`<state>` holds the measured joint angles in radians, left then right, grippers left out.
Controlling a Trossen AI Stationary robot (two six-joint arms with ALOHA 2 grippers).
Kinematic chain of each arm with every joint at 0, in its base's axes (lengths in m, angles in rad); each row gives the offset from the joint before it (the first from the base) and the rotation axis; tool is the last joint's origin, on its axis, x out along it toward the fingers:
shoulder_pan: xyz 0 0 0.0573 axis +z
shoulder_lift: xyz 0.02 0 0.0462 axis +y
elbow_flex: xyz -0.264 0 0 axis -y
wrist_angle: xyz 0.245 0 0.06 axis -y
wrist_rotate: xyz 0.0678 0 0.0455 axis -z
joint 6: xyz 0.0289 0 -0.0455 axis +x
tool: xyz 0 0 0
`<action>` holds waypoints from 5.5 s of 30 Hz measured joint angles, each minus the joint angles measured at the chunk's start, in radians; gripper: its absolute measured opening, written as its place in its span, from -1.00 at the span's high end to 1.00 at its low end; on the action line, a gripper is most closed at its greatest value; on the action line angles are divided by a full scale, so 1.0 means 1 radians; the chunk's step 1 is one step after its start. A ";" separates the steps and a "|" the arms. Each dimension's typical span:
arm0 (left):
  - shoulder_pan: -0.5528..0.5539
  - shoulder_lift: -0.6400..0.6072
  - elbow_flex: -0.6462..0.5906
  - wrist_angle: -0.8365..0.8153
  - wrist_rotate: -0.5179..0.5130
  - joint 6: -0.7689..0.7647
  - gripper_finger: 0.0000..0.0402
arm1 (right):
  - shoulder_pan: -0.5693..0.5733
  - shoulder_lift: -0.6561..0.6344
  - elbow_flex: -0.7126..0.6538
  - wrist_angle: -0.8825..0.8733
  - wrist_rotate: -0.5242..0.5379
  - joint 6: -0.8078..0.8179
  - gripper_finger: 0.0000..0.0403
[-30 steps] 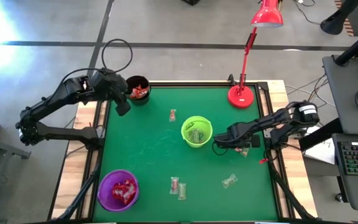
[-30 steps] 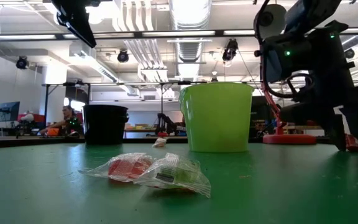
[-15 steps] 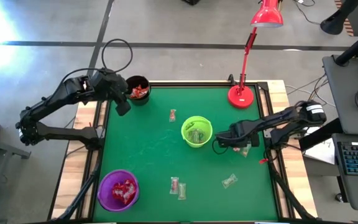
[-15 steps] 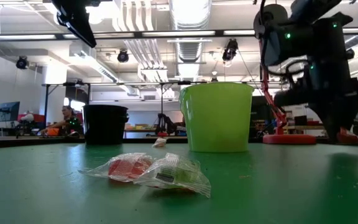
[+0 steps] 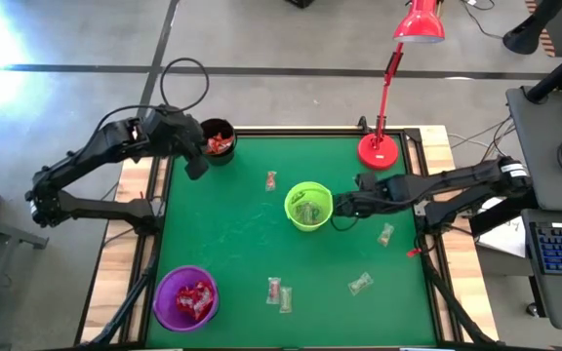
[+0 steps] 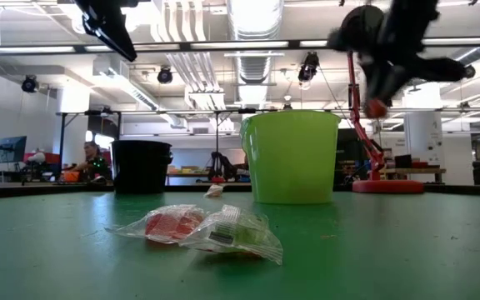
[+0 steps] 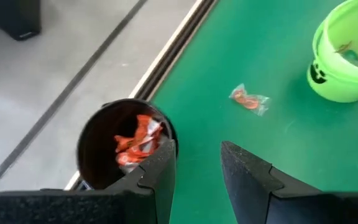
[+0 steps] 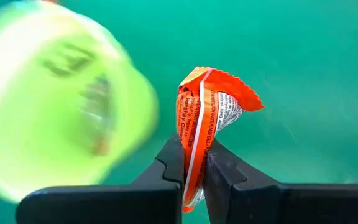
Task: Sort candy
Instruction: Put the orange chocolate into the black bucket
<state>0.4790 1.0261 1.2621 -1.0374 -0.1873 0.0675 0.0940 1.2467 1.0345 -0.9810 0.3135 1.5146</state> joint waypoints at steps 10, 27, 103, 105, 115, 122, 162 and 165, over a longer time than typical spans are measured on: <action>0.000 0.051 0.003 0.051 0.265 -0.002 0.44 | -0.001 0.099 0.295 0.027 0.171 -0.297 0.90; 0.000 0.175 0.003 0.260 0.949 0.023 0.44 | -0.003 0.328 0.681 0.198 0.116 -0.770 0.90; 0.003 0.341 0.004 0.785 1.245 -0.243 0.85 | -0.029 0.491 0.947 0.283 -0.003 -1.063 0.66; 0.003 0.341 0.004 0.785 1.242 -0.242 0.85 | -0.031 0.491 0.947 0.285 -0.003 -1.063 0.55; 0.064 0.340 0.004 0.781 1.244 -0.241 0.85 | -0.051 0.473 0.958 0.277 0.005 -1.074 0.18; 0.170 0.340 0.004 0.776 1.240 -0.208 0.85 | -0.116 0.455 0.976 0.162 0.051 -1.119 0.15; 0.524 0.345 -0.014 0.144 0.327 -0.049 0.85 | -0.733 0.477 0.975 0.147 -0.086 -1.632 0.16; 0.524 0.345 -0.014 0.144 0.327 -0.049 0.83 | -0.740 0.477 0.975 0.147 -0.086 -1.658 0.16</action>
<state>1.0035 1.3713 1.2476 -0.8933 0.1394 0.0181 -0.6455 1.7241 2.0090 -0.8341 0.2276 -0.1434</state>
